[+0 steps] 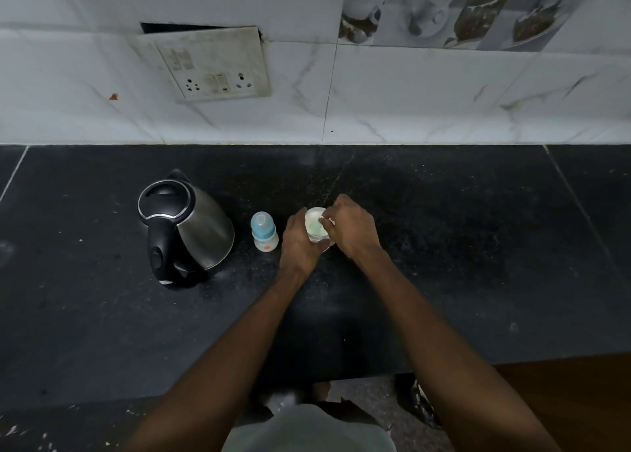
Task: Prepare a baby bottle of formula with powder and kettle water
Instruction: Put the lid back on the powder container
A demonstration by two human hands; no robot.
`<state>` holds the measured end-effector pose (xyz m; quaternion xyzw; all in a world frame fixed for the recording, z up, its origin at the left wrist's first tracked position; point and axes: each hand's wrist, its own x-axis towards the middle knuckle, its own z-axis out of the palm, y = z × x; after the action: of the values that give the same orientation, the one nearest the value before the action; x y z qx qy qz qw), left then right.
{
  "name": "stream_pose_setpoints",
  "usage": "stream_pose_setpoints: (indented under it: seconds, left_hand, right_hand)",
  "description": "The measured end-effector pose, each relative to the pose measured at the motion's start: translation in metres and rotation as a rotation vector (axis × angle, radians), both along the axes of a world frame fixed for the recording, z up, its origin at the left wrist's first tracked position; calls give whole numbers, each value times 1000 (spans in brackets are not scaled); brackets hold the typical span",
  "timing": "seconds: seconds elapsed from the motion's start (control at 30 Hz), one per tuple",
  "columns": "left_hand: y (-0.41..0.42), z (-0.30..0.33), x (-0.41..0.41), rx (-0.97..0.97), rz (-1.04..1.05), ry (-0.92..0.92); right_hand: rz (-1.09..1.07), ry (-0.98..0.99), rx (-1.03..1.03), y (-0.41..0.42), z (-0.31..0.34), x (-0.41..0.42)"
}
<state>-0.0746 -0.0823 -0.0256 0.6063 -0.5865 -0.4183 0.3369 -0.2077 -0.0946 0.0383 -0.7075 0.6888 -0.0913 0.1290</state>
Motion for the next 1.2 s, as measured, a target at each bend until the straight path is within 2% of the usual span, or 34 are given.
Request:
stream_pose_setpoints:
  seconds: [0.13, 0.27, 0.37, 0.43, 0.5, 0.6, 0.7, 0.9, 1.03, 1.2]
  left_hand:
    - [0, -1, -1, -36, 29, 25]
    - [1, 0, 1, -51, 17, -15]
    - [1, 4, 2, -39, 8, -15]
    - [-1, 6, 3, -12, 17, -31]
    - [-2, 5, 3, 1, 31, -39]
    - [0, 0, 4, 14, 51, -5]
    - [2, -1, 4, 17, 72, 20]
    - [2, -1, 3, 17, 76, 25]
    - [3, 0, 5, 21, 74, 15]
    - [4, 0, 5, 30, 93, 24]
  right_hand:
    - [15, 64, 5, -7, -11, 9]
    - [-20, -23, 47, -16, -14, 4]
    - [-18, -243, -40, -5, -14, -20]
    - [-100, -381, -189, 6, -20, -37]
    - [-220, -443, -226, 18, -29, -50]
    - [-329, -425, -39, 31, -45, -67]
    - [-296, -289, 204, 36, -56, -72]
    - [-239, -54, 334, 38, -70, -62]
    - [-261, -123, 299, 40, -76, -68]
    - [-276, -342, 217, 40, -54, -70]
